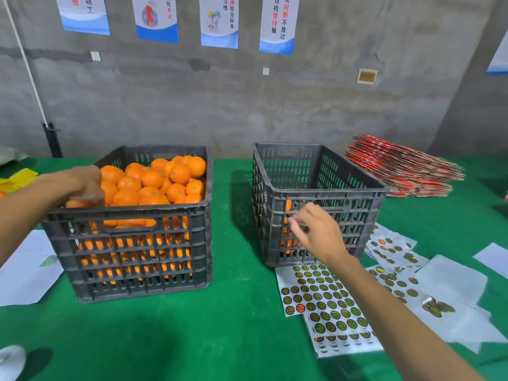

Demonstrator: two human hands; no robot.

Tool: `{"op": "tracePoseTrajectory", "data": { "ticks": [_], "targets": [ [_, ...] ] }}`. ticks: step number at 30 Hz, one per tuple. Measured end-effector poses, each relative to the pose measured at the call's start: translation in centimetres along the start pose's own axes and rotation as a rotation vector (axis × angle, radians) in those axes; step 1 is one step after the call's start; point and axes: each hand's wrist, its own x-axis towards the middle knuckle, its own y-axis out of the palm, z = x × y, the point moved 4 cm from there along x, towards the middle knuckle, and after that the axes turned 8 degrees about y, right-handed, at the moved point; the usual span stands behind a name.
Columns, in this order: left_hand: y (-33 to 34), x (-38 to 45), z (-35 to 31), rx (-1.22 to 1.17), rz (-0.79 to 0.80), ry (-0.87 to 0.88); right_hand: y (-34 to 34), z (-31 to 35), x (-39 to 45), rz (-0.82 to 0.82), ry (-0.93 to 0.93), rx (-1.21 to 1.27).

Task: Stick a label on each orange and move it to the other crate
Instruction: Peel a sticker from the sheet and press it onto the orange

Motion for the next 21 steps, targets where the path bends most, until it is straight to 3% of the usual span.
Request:
{"op": "tracePoseTrajectory", "data": {
  "ticks": [3,6,9,13,21],
  "targets": [
    [-2.2,-1.4,-2.4,-0.099,-0.33,0.091,3.6,-0.1,-2.3,0.645,0.192,0.021],
    [-3.2,-3.8,-6.0,-0.36,-0.557,0.187,6.3,-0.1,-5.2,0.898,0.28,-0.064],
    [-2.9,-5.7,-10.1,-0.57,-0.639,0.306,7.7,0.0,-7.2,1.0,0.345,-0.138],
    [-1.1,-7.8,-15.6,-0.677,-0.665,0.471,8.3,-0.1,-7.9,0.989,0.349,-0.157],
    [1.2,-6.7,-18.0,-0.77,-0.555,0.445,8.8,-0.7,-8.5,0.938,0.345,-0.1]
  ]
}}
